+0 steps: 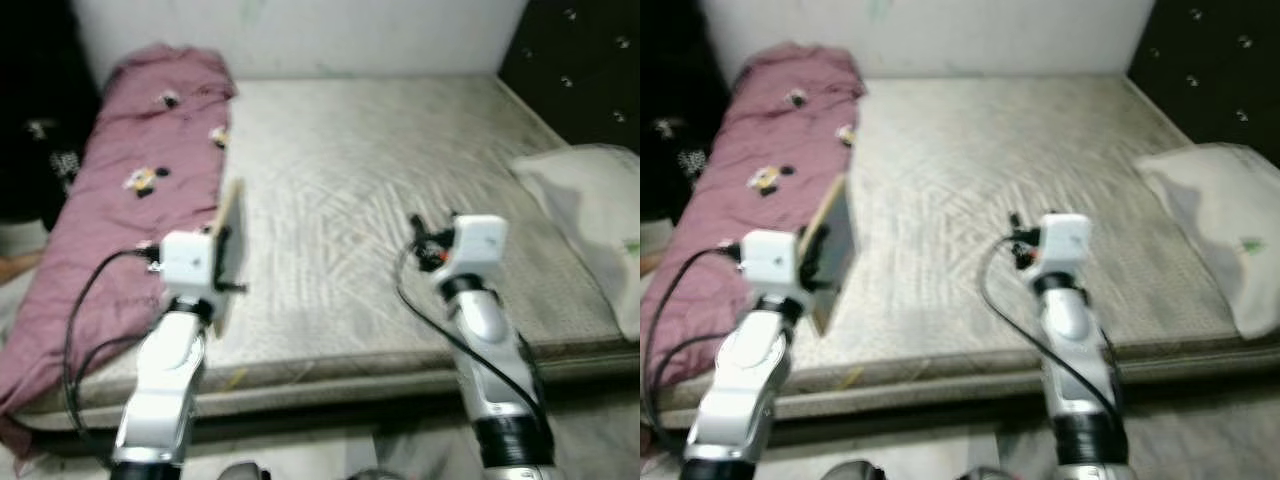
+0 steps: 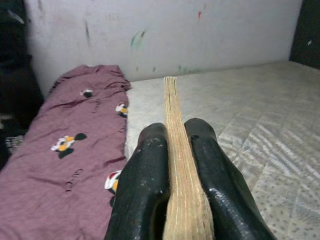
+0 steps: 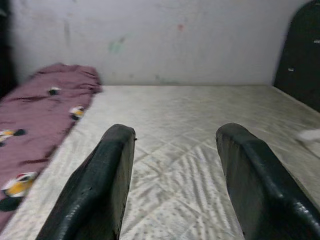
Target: Clean up the room
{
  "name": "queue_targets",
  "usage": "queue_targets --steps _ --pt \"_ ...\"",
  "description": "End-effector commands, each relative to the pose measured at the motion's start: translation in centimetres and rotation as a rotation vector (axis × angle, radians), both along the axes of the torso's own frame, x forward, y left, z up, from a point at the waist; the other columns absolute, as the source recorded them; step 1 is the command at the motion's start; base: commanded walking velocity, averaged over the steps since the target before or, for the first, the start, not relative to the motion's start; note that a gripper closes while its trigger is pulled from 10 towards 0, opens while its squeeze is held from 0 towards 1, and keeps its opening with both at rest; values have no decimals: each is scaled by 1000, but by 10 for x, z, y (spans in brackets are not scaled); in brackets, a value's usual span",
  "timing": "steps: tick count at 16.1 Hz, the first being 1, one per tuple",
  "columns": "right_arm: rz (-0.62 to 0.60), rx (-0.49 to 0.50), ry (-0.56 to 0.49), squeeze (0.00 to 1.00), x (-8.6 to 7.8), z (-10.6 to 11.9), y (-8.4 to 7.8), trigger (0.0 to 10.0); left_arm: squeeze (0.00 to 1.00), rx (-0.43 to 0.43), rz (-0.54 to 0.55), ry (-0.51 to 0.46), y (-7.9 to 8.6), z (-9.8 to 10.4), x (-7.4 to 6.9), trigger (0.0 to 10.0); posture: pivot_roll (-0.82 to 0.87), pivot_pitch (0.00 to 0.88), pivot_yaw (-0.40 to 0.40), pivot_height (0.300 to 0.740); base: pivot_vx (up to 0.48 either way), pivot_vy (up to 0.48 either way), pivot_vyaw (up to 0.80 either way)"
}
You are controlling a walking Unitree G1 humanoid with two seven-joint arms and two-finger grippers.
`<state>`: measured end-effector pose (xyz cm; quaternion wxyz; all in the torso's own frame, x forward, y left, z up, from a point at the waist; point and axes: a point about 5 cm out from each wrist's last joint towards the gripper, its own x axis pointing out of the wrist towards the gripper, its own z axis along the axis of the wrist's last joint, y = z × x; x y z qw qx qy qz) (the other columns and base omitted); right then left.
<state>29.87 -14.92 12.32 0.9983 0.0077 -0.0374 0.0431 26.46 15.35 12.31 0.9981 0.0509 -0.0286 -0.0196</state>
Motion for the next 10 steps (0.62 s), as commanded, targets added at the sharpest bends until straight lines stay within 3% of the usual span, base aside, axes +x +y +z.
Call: queue_targets --steps 1,4,10 --pt "-5 -8 -10 0 1 4 -3 10000 0 13 37 -61 0 11 2 10000 -60 0 9 740 0 0 0" --pt "-6 -6 -8 0 1 4 -4 10000 0 -43 19 -40 -2 8 1 10000 -61 0 8 740 0 0 0" --pt "-13 2 -4 0 2 4 -5 10000 0 -34 -25 -85 -2 14 1 10000 -63 0 8 740 43 0 0"
